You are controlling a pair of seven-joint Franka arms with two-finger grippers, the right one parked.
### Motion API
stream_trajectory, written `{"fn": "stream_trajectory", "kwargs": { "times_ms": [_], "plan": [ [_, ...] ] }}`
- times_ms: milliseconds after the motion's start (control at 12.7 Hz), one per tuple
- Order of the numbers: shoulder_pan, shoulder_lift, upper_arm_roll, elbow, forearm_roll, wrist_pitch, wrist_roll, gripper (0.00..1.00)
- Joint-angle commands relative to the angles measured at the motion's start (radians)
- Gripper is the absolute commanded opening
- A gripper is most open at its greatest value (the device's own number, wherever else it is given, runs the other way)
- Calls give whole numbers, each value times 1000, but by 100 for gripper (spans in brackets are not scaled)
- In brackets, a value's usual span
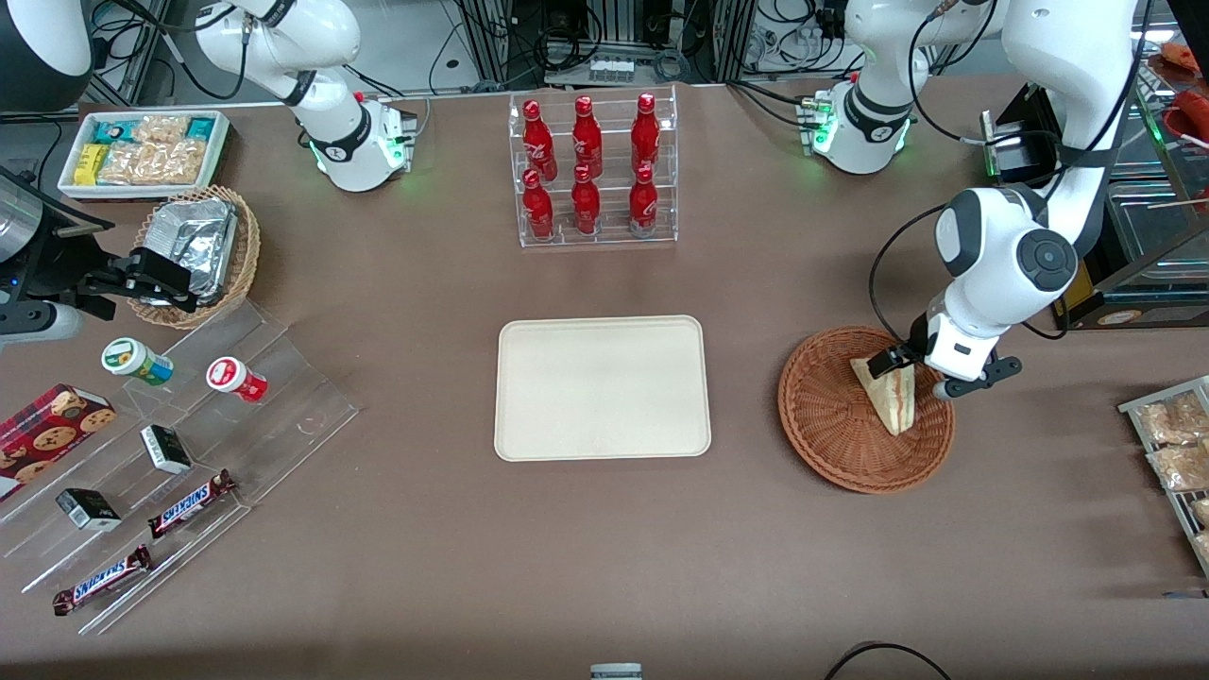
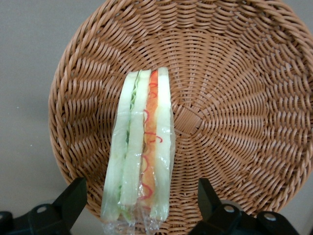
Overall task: Place sandwich from basket to tray
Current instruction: 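Lower the open left gripper around the wrapped sandwich's crust edge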
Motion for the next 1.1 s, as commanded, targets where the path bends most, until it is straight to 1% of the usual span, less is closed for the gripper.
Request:
{"fn": "stream_trajectory", "kwargs": {
  "times_ms": [0,79,157,236,394,709,866,1024],
  "plan": [
    [11,-18,-9,-68,-13,107,-15,96],
    [11,-6,-9,-74,-13,129,-23,83],
    [11,-6,-9,-72,-13,129,-37,62],
    [11,-7,-9,-72,-13,127,-40,35],
    [11,-7,-9,-72,-13,126,-42,0],
    [10,-45,-9,-46,-11,72,-35,0],
    [5,-67,-10,25,-6,-48,-32,0],
    [2,-67,-12,145,4,-214,-34,0]
  ]
}}
